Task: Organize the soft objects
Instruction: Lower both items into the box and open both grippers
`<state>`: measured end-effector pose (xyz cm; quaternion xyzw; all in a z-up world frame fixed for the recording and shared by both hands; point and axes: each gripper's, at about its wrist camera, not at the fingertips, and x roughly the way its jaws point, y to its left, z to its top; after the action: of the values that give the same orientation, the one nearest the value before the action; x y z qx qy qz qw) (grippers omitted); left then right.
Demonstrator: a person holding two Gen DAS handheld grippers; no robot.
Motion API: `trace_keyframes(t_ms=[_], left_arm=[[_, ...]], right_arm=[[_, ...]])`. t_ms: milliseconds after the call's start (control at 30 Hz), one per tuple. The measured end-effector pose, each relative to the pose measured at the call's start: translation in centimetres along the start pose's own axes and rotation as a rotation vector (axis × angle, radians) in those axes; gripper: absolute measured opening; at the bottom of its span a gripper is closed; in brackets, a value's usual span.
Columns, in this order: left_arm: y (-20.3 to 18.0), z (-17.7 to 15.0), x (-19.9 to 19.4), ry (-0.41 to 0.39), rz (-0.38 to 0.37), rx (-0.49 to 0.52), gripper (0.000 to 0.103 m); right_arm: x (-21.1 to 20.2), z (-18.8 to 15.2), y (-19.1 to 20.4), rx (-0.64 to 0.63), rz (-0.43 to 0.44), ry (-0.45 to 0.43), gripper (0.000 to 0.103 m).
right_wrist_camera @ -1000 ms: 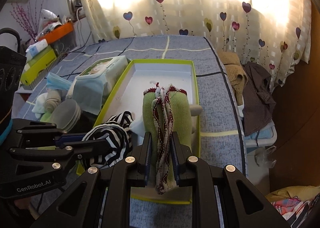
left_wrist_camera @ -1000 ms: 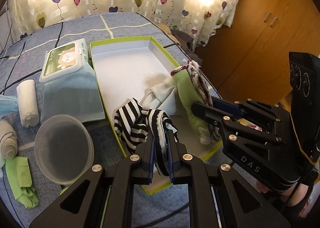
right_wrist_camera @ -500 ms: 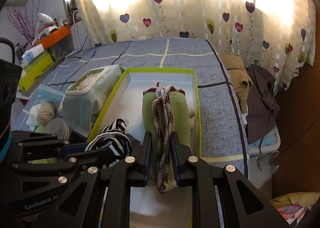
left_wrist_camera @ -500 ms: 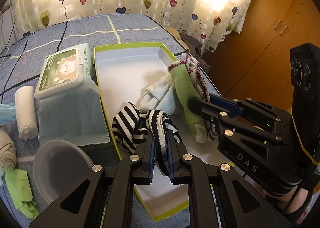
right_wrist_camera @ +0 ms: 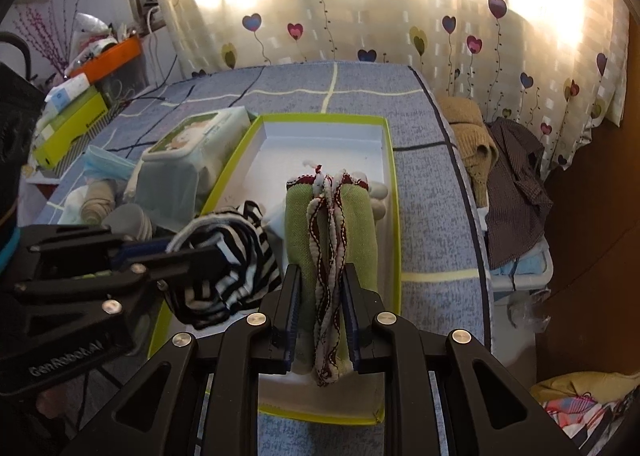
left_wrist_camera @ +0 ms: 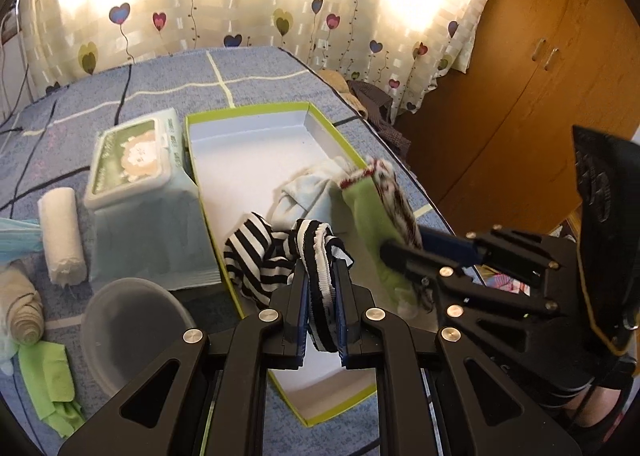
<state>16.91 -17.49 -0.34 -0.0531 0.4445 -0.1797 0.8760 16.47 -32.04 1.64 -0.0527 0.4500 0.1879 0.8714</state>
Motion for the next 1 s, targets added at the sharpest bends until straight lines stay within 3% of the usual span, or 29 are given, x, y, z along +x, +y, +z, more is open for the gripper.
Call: trace_keyframes(t_ms=[167, 1000], left_arm=[[0.1, 0.0, -0.9, -0.025, 0.007, 0.001, 0.015], [0.9, -2.0, -8.3, -0.166, -0.037, -0.004, 0.015]], right_arm=[[-1.1, 0.1, 0.4, -0.001, 0.016, -0.03, 0.039], [-8.5, -0.7, 3.5, 0.026, 0.007, -0.178, 0.044]])
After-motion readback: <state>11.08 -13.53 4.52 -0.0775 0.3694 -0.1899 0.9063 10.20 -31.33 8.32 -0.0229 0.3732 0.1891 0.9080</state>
